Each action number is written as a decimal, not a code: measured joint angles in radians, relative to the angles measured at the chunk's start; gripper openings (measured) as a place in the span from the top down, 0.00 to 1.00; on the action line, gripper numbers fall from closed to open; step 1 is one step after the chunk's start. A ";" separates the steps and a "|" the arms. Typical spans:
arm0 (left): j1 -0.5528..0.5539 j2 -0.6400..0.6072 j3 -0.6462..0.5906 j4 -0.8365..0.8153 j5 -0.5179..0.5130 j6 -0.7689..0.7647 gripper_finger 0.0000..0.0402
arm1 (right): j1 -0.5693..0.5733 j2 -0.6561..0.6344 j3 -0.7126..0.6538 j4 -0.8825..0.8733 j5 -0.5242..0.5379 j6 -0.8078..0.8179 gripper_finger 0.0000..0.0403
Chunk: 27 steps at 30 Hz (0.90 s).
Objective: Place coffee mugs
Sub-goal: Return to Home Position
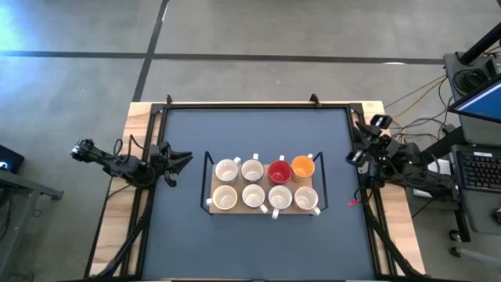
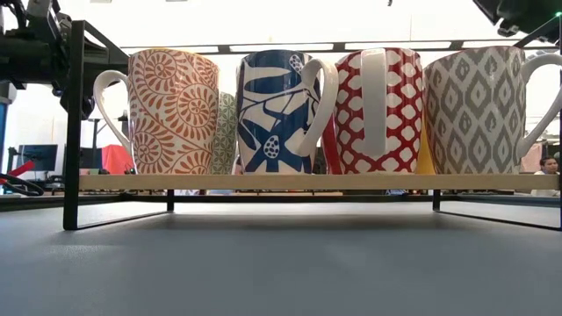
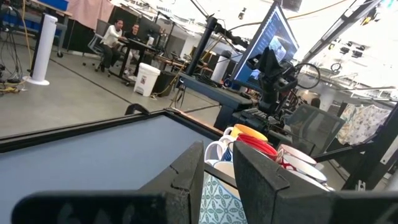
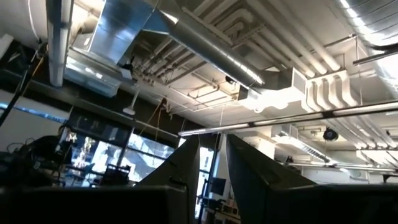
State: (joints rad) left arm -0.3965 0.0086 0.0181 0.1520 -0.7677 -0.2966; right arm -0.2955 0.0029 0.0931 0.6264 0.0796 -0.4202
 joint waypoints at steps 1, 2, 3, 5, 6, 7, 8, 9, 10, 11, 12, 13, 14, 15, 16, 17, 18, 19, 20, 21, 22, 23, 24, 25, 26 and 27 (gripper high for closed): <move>0.000 0.000 0.000 0.000 0.000 0.000 0.83 | 0.000 0.003 -0.001 0.000 0.000 -0.011 0.83; 0.000 0.000 0.000 0.000 0.000 0.000 0.83 | 0.000 0.008 -0.001 0.003 0.000 -0.019 0.83; 0.000 0.000 0.000 0.000 0.000 0.000 0.83 | 0.000 0.015 -0.001 0.007 0.000 -0.023 0.83; 0.000 0.000 0.000 0.000 0.000 0.000 0.83 | 0.000 0.033 -0.002 0.006 0.000 -0.021 0.83; 0.000 0.000 0.000 0.000 0.000 0.000 0.83 | 0.000 0.043 -0.002 0.006 0.000 -0.016 0.83; 0.000 0.000 0.000 0.000 0.000 0.000 0.83 | 0.000 0.053 -0.002 0.002 0.000 -0.008 0.83; 0.000 0.000 0.000 0.000 0.000 0.000 0.83 | 0.000 0.065 -0.002 0.001 0.000 -0.002 0.83; 0.000 0.000 0.000 0.000 0.000 0.000 0.83 | 0.000 0.075 -0.002 0.000 0.000 0.000 0.83; 0.000 0.000 0.000 0.000 0.000 0.000 0.83 | 0.000 0.083 -0.002 0.001 0.000 0.000 0.83; 0.000 0.000 0.000 0.000 0.000 0.000 0.83 | 0.000 0.093 -0.002 0.004 0.000 0.000 0.83; 0.000 0.000 0.000 0.000 0.000 0.000 0.83 | 0.000 0.102 -0.002 0.003 0.000 0.000 0.83; 0.000 0.000 0.000 0.000 0.000 0.000 0.83 | 0.000 0.110 -0.002 0.002 0.000 0.001 0.83; 0.000 0.000 0.000 0.000 0.000 0.000 0.83 | 0.000 0.118 -0.002 0.001 0.000 0.007 0.83; 0.000 0.000 0.000 0.000 0.000 0.000 0.83 | 0.000 0.126 -0.002 0.002 0.000 0.016 0.83; 0.000 0.000 0.000 0.000 0.000 0.000 0.83 | 0.000 0.132 -0.002 0.002 0.000 0.035 0.83; 0.000 0.000 0.000 0.000 0.000 0.000 0.83 | 0.000 0.140 -0.002 0.002 0.000 0.051 0.83; 0.000 0.000 0.000 0.000 0.000 0.000 0.83 | 0.000 0.146 -0.002 0.001 0.000 0.070 0.83; 0.000 0.000 0.000 0.000 0.000 0.000 0.83 | 0.000 0.153 -0.002 0.001 0.000 0.095 0.83; 0.000 0.000 0.000 0.000 0.000 0.000 0.83 | 0.000 0.159 -0.002 0.002 0.000 0.113 0.83; 0.000 0.000 0.000 0.000 0.000 0.000 0.83 | 0.000 0.165 -0.002 0.001 0.000 0.131 0.83; 0.000 0.000 0.000 0.000 0.000 0.000 0.83 | 0.000 0.171 -0.002 0.001 0.000 0.152 0.83; 0.000 0.000 0.000 0.000 0.000 0.000 0.83 | 0.000 0.176 -0.002 0.000 0.000 0.174 0.83; 0.000 0.000 0.000 0.000 0.000 0.000 0.83 | 0.000 0.182 -0.002 0.000 0.000 0.193 0.83; 0.000 0.000 0.000 0.000 0.000 0.000 0.83 | 0.000 0.188 -0.002 0.000 0.000 0.206 0.83; 0.000 0.000 0.000 0.000 0.000 0.000 0.83 | 0.000 0.192 -0.002 -0.001 0.000 0.222 0.83; 0.000 0.000 0.000 0.000 0.000 0.000 0.83 | 0.000 0.197 -0.002 -0.001 0.000 0.234 0.83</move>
State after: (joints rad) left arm -0.3962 0.0090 0.0181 0.1516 -0.7677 -0.2966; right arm -0.2955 0.1998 0.0914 0.6252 0.0799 -0.1861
